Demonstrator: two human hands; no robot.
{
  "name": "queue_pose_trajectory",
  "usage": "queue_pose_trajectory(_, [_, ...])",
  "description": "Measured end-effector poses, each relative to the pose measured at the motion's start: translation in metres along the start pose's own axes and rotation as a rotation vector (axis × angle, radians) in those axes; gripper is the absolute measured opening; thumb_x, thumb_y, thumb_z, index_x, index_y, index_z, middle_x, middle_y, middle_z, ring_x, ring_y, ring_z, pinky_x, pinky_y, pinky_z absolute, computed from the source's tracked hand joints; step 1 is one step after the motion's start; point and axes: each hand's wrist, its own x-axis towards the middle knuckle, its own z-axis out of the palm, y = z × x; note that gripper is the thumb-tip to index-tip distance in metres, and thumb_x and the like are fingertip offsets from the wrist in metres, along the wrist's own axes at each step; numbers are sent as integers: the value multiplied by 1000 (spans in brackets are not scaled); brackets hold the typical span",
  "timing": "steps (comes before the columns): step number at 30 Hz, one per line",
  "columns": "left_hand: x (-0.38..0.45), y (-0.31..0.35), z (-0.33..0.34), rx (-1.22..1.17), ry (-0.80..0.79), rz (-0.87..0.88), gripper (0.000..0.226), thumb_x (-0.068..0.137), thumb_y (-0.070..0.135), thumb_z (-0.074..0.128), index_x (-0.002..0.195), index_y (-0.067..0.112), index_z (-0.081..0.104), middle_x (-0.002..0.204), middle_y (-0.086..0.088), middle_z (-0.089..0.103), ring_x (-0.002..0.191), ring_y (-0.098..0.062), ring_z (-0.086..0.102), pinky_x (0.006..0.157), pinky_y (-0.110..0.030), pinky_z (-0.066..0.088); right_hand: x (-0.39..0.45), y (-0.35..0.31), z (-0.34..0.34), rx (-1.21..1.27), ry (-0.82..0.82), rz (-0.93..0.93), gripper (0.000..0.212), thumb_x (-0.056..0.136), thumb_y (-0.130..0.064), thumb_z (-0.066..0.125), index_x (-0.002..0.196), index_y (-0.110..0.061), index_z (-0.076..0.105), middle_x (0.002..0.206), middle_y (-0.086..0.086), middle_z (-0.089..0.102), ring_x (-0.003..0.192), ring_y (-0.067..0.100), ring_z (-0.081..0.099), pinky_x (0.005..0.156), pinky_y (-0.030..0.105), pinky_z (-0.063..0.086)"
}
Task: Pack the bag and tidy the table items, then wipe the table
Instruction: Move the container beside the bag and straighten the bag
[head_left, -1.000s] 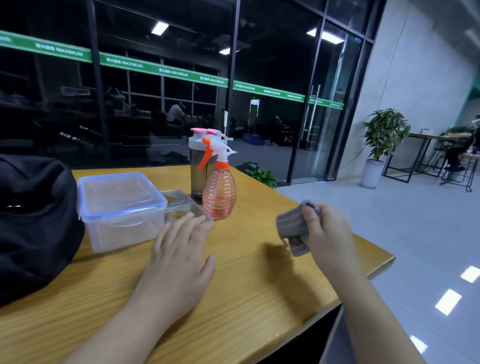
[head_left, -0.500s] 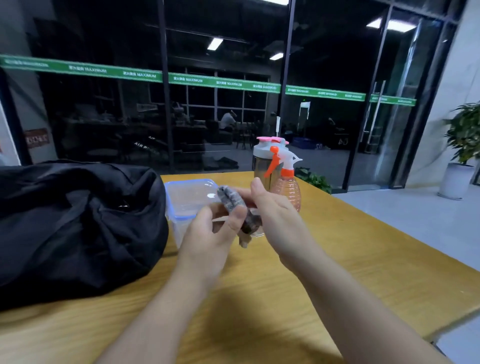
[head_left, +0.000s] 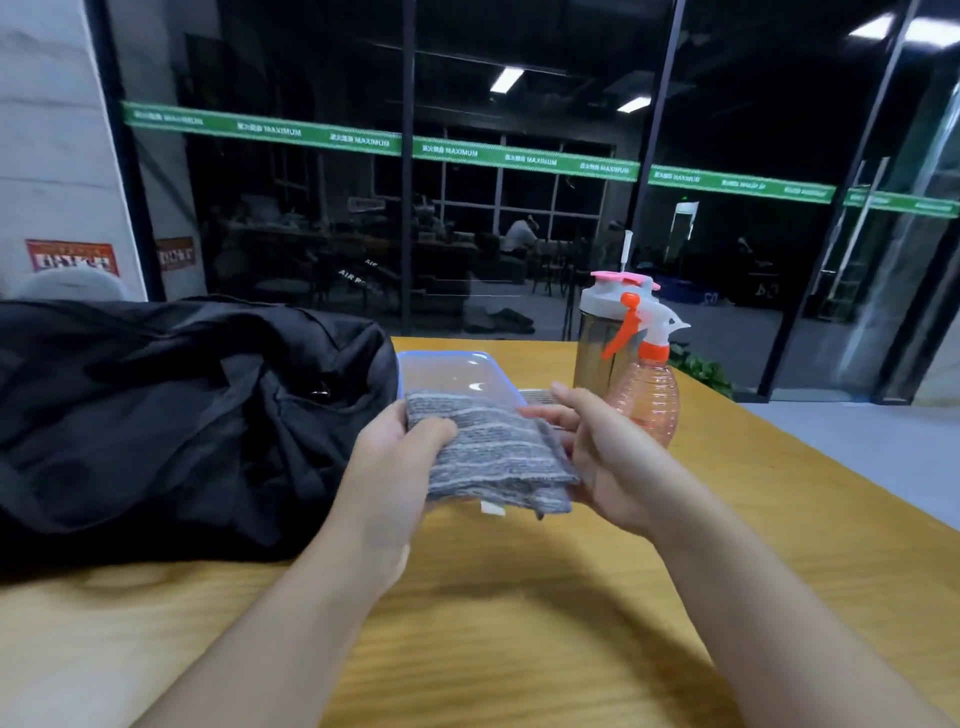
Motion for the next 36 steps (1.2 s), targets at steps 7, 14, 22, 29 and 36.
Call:
queue_pose_trajectory(7, [5, -16, -4, 478, 86, 28, 7, 84, 12, 52, 77, 10, 51, 65, 0, 52, 57, -15, 47, 53, -25, 40, 2, 8, -11, -209, 24, -36, 26, 82, -1, 51, 103, -16, 61, 75, 8, 59, 53, 22, 49, 39, 21, 36])
queue_pose_trajectory(14, [3, -21, -18, 1284, 63, 32, 31, 78, 32, 54, 58, 12, 40, 59, 0, 46, 57, -17, 43, 50, -30, 31, 8, 27, -1, -646, 148, -100, 22, 82, -18, 68, 99, -16, 53, 80, -3, 54, 60, 12, 50, 47, 22, 38])
queue_pose_trajectory(22, [1, -28, -19, 1504, 84, 60, 15, 87, 28, 48, 83, 15, 42, 91, -1, 39, 88, -21, 47, 74, -30, 41, 10, 33, 4, -850, 177, -232, 21, 79, -29, 73, 88, -21, 56, 87, -7, 57, 78, 10, 54, 55, 12, 36])
queue_pose_trajectory(29, [0, -35, -22, 1657, -185, 378, 36, 88, 3, 44, 114, 28, 46, 114, 9, 43, 106, -14, 40, 84, -26, 37, -4, 26, -4, -878, 94, -280, 16, 85, -15, 61, 83, -30, 69, 81, -8, 68, 74, 11, 65, 64, 20, 51])
queue_pose_trajectory(36, [8, -28, -39, 1706, -451, 473, 31, 95, 19, 36, 121, 32, 48, 118, 15, 51, 111, -10, 47, 92, -27, 38, -2, 33, -4, -946, -38, -269, 7, 87, -28, 62, 90, -33, 66, 80, -20, 58, 64, -5, 50, 54, 9, 32])
